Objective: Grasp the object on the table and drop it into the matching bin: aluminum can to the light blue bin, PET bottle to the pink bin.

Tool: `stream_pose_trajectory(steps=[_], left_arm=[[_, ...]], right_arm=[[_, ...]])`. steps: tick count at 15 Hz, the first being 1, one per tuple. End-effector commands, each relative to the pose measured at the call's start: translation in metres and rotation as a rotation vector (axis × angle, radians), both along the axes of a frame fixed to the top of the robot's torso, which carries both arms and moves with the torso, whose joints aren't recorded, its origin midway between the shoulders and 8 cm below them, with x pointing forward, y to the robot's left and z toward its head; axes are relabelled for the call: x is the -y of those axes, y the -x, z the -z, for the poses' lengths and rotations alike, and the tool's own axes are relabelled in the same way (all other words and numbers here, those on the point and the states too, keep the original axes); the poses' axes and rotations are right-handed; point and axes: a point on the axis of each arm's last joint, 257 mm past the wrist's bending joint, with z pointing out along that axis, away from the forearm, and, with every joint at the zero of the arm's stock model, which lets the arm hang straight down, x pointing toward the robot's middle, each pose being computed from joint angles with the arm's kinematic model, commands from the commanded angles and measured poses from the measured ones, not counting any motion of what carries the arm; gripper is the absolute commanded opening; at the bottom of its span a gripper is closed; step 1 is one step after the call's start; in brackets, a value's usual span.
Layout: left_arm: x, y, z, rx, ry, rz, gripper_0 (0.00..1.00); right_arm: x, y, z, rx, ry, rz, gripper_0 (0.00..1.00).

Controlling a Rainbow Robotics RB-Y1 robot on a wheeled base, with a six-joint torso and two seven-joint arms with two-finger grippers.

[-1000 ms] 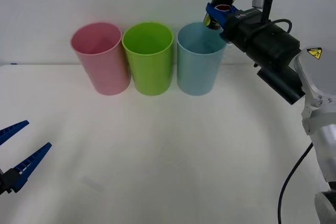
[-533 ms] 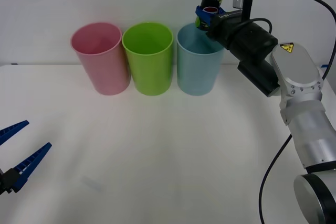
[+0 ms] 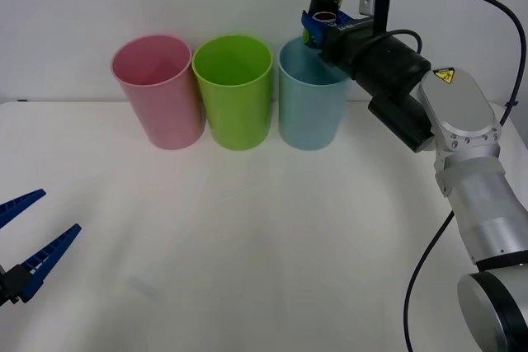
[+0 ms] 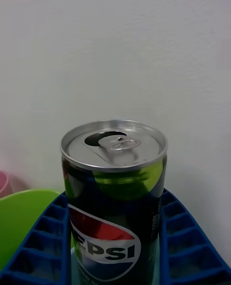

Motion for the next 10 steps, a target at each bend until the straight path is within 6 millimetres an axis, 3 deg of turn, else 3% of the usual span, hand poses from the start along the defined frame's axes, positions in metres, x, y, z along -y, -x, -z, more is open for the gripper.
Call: stream_pose_trajectory(steps=[1, 7, 10], left_arm=[[0.000, 0.000, 0.000, 0.000, 0.000, 0.000, 1.00], [0.000, 0.000, 0.000, 0.000, 0.000, 0.000, 1.00], [0.000, 0.000, 0.000, 0.000, 0.000, 0.000, 1.00]], right_arm=[[0.001, 0.000, -0.001, 0.009, 0.012, 0.003, 1.00], [0.009, 0.004, -0.004, 0.018, 0.022, -0.018, 1.00], [0.016, 0.016, -0.008, 0.040, 0.022, -0.025, 1.00]])
